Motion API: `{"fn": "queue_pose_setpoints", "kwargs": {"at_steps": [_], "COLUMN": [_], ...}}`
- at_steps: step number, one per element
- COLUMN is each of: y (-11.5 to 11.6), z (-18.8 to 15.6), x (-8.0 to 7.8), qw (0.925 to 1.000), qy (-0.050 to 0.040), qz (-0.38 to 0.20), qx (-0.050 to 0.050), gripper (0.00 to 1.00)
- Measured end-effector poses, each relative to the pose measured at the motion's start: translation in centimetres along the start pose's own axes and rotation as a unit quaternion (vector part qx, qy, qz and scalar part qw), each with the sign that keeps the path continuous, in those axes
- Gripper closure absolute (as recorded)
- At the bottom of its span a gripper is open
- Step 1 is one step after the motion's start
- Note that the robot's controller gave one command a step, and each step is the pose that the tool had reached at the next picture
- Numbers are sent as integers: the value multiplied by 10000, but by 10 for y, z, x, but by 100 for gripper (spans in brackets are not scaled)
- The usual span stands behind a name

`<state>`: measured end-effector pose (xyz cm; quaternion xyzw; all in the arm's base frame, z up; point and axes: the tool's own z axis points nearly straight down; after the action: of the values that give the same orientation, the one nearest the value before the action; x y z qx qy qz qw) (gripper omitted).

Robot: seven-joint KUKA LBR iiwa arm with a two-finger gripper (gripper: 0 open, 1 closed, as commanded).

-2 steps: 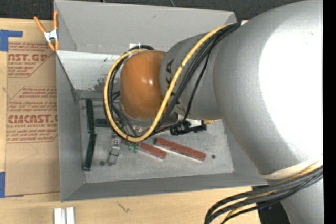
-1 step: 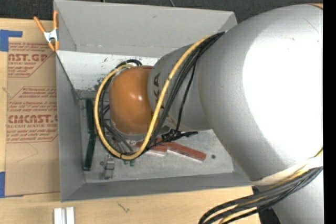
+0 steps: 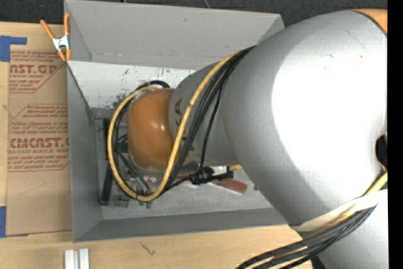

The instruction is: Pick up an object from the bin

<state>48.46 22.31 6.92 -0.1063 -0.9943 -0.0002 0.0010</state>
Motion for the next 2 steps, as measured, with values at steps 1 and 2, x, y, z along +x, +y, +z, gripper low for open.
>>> {"fn": "queue_pose_setpoints", "kwargs": {"at_steps": [1, 2], "y": [0, -15], "z": [0, -61], "x": [0, -8], "qw": [10000, 9999], "qy": [0, 20], "qz": [3, 108], "qx": [-2, 13], "gripper": [100, 100]}}
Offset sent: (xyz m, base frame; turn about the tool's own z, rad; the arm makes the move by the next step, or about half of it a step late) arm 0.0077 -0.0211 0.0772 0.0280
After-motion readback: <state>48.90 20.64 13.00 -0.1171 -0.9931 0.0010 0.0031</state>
